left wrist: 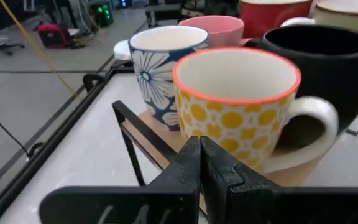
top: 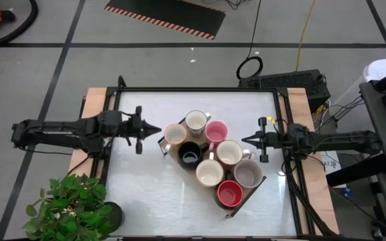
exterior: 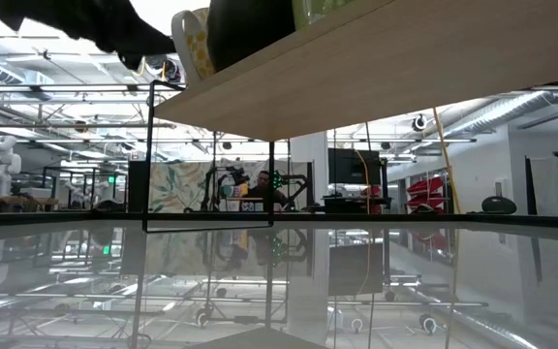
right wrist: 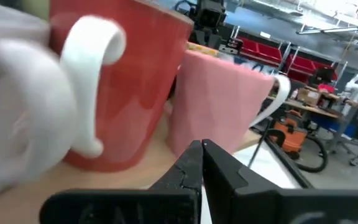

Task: Place coffee mugs
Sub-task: Return to Home Position

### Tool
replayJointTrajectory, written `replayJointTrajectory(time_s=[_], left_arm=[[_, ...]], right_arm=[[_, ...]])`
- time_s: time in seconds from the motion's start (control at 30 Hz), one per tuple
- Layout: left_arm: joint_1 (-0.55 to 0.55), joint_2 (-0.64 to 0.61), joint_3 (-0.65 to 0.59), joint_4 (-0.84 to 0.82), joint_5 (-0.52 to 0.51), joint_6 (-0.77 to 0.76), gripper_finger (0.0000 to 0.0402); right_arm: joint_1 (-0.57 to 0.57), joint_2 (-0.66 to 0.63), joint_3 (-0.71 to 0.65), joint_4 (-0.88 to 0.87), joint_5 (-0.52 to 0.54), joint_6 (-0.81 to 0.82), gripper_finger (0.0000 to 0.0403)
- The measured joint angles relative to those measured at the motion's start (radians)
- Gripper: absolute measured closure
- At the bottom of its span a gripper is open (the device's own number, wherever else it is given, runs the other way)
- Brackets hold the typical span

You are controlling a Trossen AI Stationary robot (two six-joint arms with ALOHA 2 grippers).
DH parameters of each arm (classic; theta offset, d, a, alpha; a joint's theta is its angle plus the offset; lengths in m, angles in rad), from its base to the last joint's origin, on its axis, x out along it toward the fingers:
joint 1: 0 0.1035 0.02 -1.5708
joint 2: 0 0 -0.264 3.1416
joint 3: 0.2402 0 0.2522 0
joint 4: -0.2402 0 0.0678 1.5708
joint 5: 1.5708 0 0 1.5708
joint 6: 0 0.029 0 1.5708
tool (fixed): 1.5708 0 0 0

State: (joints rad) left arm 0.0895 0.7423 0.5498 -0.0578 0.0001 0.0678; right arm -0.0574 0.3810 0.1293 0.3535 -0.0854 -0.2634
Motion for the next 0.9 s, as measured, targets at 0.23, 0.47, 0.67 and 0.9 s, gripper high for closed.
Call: replayJointTrajectory(time_s=[0.23,0.47,0.67,0.9], left_arm=[[0.000,-0.004,-0.121,0.172,0.034,-0.018,0.0400],[0.000,-0.012,-0.232,0.331,0.049,-0.035,0.0400],[0.000,-0.033,-0.317,0.450,0.056,-0.048,0.0401],[0.000,-0.043,-0.395,0.545,0.056,-0.067,0.0401]], right_arm=[[0.000,-0.030,-0.088,0.108,-0.048,0.042,0.0403],[0.000,-0.033,-0.090,0.102,-0.048,0.040,0.0403],[0.000,-0.033,-0.092,0.061,-0.048,0.039,0.0403],[0.000,-0.032,-0.093,0.046,-0.048,0.041,0.0403]])
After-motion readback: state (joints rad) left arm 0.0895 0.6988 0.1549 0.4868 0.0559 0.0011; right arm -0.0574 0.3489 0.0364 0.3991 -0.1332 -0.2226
